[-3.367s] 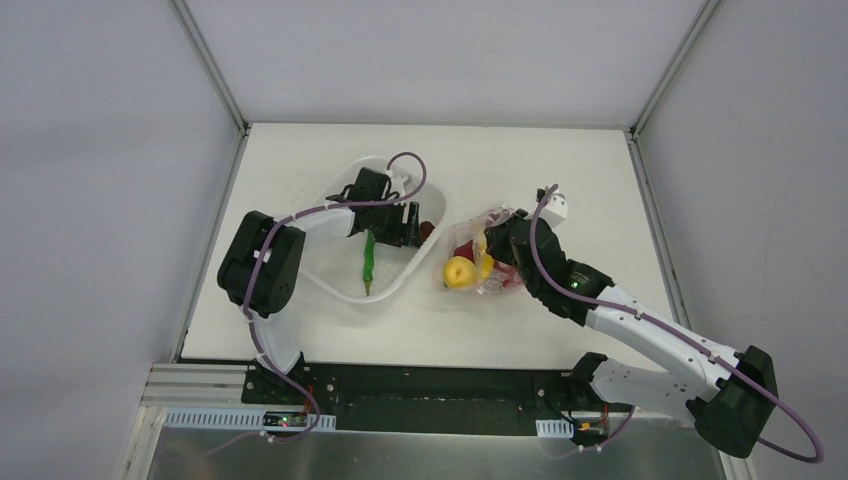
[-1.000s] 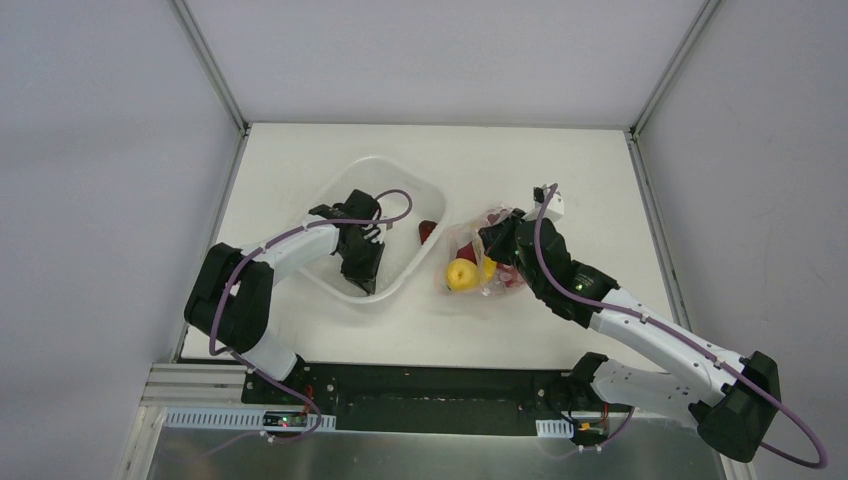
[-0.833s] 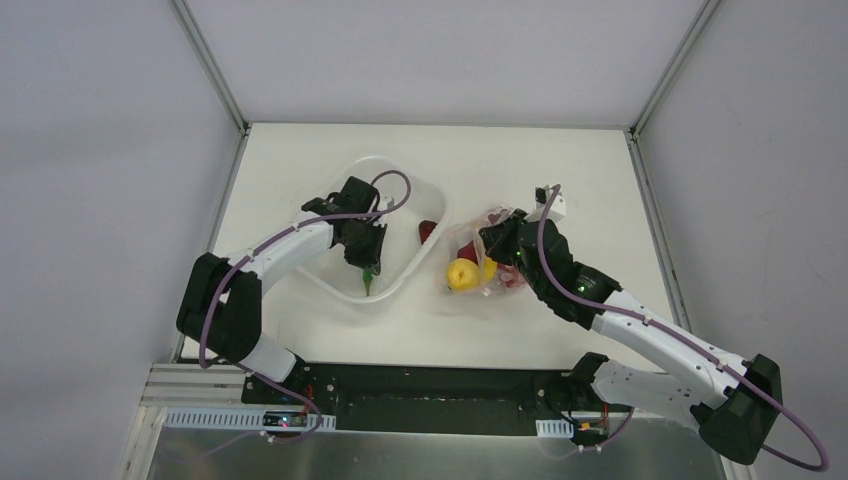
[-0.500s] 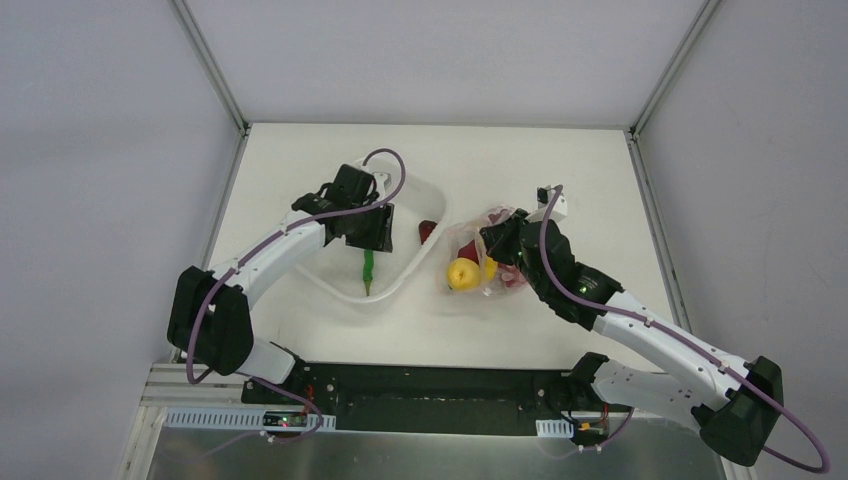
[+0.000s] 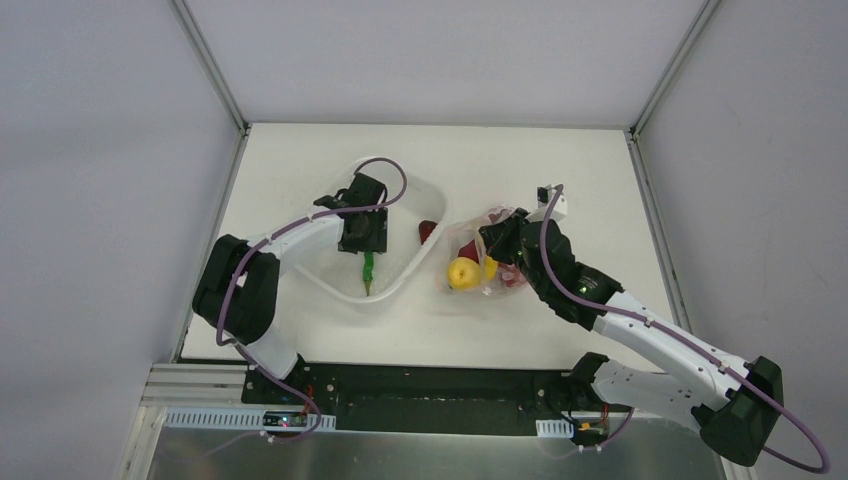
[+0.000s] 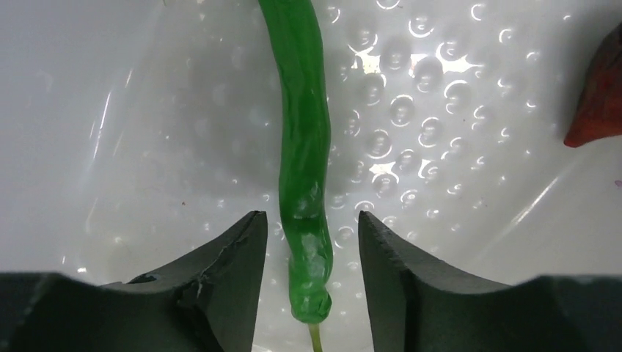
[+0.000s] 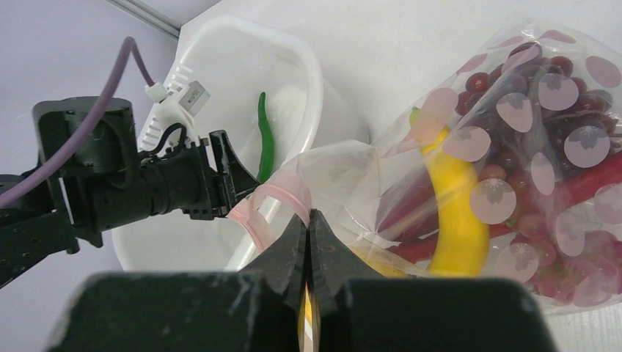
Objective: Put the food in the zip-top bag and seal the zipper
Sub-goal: Pick up the fake vegetable from the bin.
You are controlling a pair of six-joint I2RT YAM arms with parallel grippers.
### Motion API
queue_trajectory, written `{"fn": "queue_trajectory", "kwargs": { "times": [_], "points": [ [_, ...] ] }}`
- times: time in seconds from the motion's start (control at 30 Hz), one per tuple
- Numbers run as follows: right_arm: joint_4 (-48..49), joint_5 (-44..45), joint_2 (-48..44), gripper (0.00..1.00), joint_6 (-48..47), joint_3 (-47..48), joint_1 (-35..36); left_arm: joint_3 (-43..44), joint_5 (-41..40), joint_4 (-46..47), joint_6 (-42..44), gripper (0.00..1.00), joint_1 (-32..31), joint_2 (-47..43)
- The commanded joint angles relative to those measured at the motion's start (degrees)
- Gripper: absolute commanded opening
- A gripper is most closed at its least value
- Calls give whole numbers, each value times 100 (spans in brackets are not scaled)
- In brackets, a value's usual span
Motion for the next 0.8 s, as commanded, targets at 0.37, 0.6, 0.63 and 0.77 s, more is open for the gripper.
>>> {"fn": "queue_trajectory", "kwargs": {
  "times": [0.37,0.6,0.63,0.77],
  "points": [
    [261,-59,-318,1,38,-1,-34,289,22,122,83,0,68,294],
    [233,-104,-410,1,72,-40,-27,77,-240,270,146,24,66,-357],
    [234,-113,-424,1,80,-45,-36,84,-301,292,116,40,75,-363],
    [245,-154,-403,1,99,-53,-29,251,-307,386,-66,55,110,-166]
  ]
}}
